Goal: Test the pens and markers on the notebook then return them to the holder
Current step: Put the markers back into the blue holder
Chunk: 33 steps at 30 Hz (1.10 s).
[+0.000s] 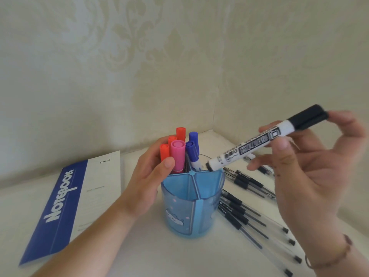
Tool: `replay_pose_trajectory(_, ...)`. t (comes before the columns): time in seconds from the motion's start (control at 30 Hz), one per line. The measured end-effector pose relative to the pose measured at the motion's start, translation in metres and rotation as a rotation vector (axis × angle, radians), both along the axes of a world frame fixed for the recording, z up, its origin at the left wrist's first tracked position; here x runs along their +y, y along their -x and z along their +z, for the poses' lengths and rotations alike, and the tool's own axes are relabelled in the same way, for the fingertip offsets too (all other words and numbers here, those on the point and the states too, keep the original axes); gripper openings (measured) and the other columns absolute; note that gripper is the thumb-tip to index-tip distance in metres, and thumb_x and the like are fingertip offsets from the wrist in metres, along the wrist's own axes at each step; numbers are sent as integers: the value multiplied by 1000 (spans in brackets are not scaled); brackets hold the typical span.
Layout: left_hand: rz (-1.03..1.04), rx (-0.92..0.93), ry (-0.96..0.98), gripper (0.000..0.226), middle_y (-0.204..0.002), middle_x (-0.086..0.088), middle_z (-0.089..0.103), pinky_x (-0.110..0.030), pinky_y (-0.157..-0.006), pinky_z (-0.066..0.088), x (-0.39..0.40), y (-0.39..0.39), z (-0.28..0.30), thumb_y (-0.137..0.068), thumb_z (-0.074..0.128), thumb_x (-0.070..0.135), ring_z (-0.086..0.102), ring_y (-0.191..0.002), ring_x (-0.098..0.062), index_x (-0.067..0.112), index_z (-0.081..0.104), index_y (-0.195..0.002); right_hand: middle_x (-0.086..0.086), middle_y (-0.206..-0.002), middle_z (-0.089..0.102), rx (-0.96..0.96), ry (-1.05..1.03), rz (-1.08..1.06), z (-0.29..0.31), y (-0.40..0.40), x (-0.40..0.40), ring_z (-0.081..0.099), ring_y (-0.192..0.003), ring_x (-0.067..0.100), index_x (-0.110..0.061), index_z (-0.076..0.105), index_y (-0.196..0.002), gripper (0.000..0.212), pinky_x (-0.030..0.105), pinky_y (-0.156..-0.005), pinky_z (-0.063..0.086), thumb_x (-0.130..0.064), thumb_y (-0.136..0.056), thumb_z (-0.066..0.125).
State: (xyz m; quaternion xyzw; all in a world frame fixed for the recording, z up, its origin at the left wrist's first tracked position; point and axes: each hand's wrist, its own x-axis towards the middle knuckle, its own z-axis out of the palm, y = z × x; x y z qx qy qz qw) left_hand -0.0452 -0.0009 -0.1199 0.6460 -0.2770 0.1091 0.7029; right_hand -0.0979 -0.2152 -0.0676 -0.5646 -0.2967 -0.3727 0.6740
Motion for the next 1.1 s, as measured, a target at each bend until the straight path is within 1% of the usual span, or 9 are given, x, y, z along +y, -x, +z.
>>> replay_pose_trajectory(0.17, -11, -13, -3, 53, -127, 6, 64, -32, -101, 45, -1, -1, -3, -80, 57, 70, 57, -122, -16, 39, 62, -123, 8, -94, 69, 48, -13, 117, -7, 4, 12, 66, -78, 24, -27, 30, -111, 44, 35, -60, 56, -7, -87, 62)
replay_pose_trajectory(0.3, 9, -24, 8, 51, -124, 2, 65, -42, -103, 43, 0, -2, -4, -84, 53, 70, 58, -119, -21, 36, 64, -121, 5, -105, 70, 89, 284, 85, -15, 7, 20, 66, -98, 30, -31, 49, -109, 26, 51, -73, 51, -23, -90, 64)
replay_pose_trajectory(0.4, 13, -21, 6, 45, -121, 3, 67, -34, -99, 46, 0, -2, -2, -90, 51, 62, 61, -116, -18, 32, 64, -120, -5, -116, 68, 46, 468, -129, -9, -1, 5, 62, -111, 21, -22, 64, -102, 11, 37, -75, 49, -23, -92, 59)
replay_pose_trajectory(0.47, 9, 0, 9, 34, -111, 9, 69, -29, -95, 46, 0, -2, 0, -95, 44, 47, 63, -108, -11, 28, 67, -112, -14, -104, 68, 205, 429, -417, -6, -16, -23, 65, -90, 7, -26, 66, -101, 15, 24, -68, 49, -15, -93, 59)
replay_pose_trajectory(0.53, 10, -1, -7, 39, -106, 1, 71, -42, -94, 46, 0, -3, -1, -99, 31, 35, 64, -101, -21, 14, 64, -104, -10, -95, 70, 564, 587, -728, -13, -36, -56, 61, -66, 9, -31, 68, -103, 23, 22, -62, 48, -13, -93, 60)
replay_pose_trajectory(0.63, -27, -5, -9, 55, -103, 2, 72, -33, -88, 50, -2, -6, -5, -100, 11, 17, 65, -96, -18, 17, 65, -108, 7, -103, 72, 968, 1044, -933, -36, -58, -85, 65, -83, 29, -22, 72, -105, 25, 31, -77, 51, -10, -91, 55)
replay_pose_trajectory(0.8, -36, -60, 4, 57, -107, 6, 71, -24, -87, 49, -1, -2, -4, -95, 32, 63, 66, -99, -11, 22, 60, -122, 6, -92, 65, 1062, 1349, -1106, -36, -56, -73, 61, -77, 28, -23, 69, -98, 24, 27, -63, 44, -9, -86, 53)
replay_pose_trajectory(1.0, -9, -3, -15, 58, -107, -5, 71, -30, -91, 48, -1, -3, -3, -97, 34, 57, 65, -101, -22, 11, 56, -124, 3, -97, 65, 1096, 1484, -1098, -33, -49, -62, 61, -82, 27, -20, 58, -92, 8, 27, -63, 40, -21, -90, 50)
replay_pose_trajectory(1.1, -12, 0, -16, 71, -109, -15, 69, -41, -92, 49, 1, -2, -3, -90, 43, 67, 64, -103, -33, 9, 54, -128, -1, -78, 55, 1115, 1482, -1037, -34, -49, -61, 58, -75, 26, -21, 57, -88, 9, 27, -61, 40, -27, -92, 52)
